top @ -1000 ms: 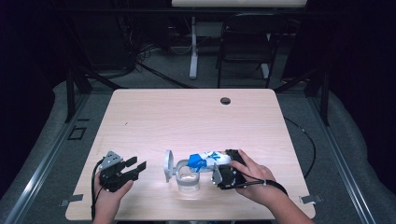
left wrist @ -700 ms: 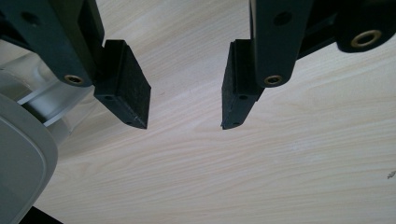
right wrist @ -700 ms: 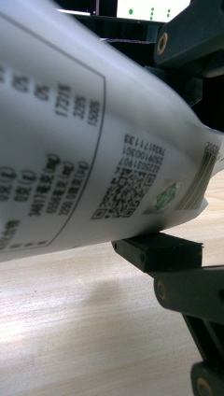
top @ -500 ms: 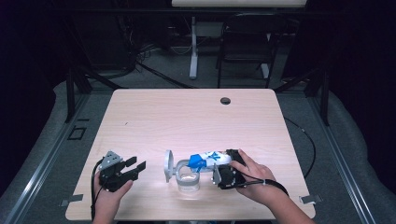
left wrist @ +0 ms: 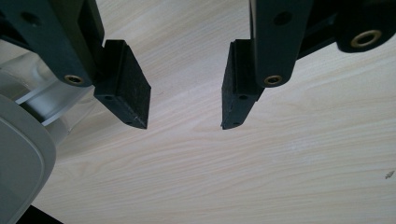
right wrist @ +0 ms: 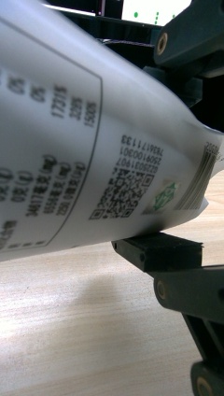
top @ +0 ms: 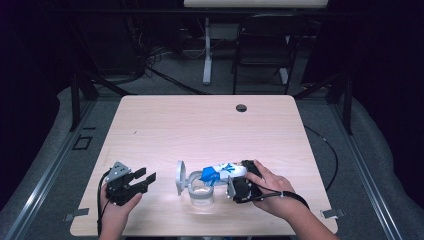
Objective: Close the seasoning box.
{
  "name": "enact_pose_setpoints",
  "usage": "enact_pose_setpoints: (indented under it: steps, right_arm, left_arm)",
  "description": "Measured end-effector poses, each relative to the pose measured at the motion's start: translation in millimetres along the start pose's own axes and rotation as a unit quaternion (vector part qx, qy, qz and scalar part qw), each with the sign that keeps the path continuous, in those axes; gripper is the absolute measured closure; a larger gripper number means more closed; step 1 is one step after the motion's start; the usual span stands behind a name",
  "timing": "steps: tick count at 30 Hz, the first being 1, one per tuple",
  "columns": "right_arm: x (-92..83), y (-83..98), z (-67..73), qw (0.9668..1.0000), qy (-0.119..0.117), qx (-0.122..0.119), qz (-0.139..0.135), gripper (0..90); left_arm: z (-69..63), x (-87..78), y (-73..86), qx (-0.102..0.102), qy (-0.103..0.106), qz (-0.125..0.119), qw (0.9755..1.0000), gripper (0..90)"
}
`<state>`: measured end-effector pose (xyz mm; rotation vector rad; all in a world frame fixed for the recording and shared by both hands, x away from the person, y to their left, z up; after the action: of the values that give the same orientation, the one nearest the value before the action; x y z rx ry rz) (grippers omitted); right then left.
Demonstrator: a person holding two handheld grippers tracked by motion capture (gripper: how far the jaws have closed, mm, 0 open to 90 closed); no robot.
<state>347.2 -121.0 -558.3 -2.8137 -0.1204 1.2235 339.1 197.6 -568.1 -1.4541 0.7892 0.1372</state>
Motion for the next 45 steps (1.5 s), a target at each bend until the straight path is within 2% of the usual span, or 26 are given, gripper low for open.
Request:
enact_pose_setpoints:
  steps: [9,12,25,28,33,45]
  right_arm:
    - [-0.9,-0.2,-0.7,1.0,-0.003,-0.004,0.002,39.6]
    - [-2.2,0.1,-2.0,0.9999,0.002,-0.013,0.01,39.6]
    - [-3.8,-0.1,-5.1,0.9994,0.007,-0.026,0.02,39.7]
    - [-4.0,-0.6,-5.6,0.9995,0.006,-0.026,0.017,39.8]
    - [-4.9,0.5,-6.0,0.999,0.009,-0.034,0.028,39.8]
    - [-4.7,0.3,-7.1,0.9986,0.013,-0.041,0.029,39.9]
  left_arm:
    - [0.5,0.1,0.4,-0.001,-0.002,0.001,1.0,52.4]
    - [0.6,-0.2,1.0,0.001,0.0,0.006,1.0,52.4]
    - [1.1,0.6,1.7,0.001,0.001,0.007,1.0,52.4]
    - [1.0,0.6,1.9,0.001,0.001,0.007,1.0,52.4]
    - [1.0,0.8,1.8,0.0,0.001,0.005,1.0,52.4]
    - [1.1,1.2,1.4,-0.003,0.0,0.002,1.0,52.4]
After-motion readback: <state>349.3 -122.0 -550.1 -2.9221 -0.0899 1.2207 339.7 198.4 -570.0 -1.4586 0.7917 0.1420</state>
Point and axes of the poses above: each handheld gripper's, and its own axes: x roughly forward along the jaws, y roughly out of its underside, z roughly to its left, the point moved 8 cm from there along x, roughly forward along the jaws, and after that the axes turned 9 degrees about -y, right-handed, at the moved point
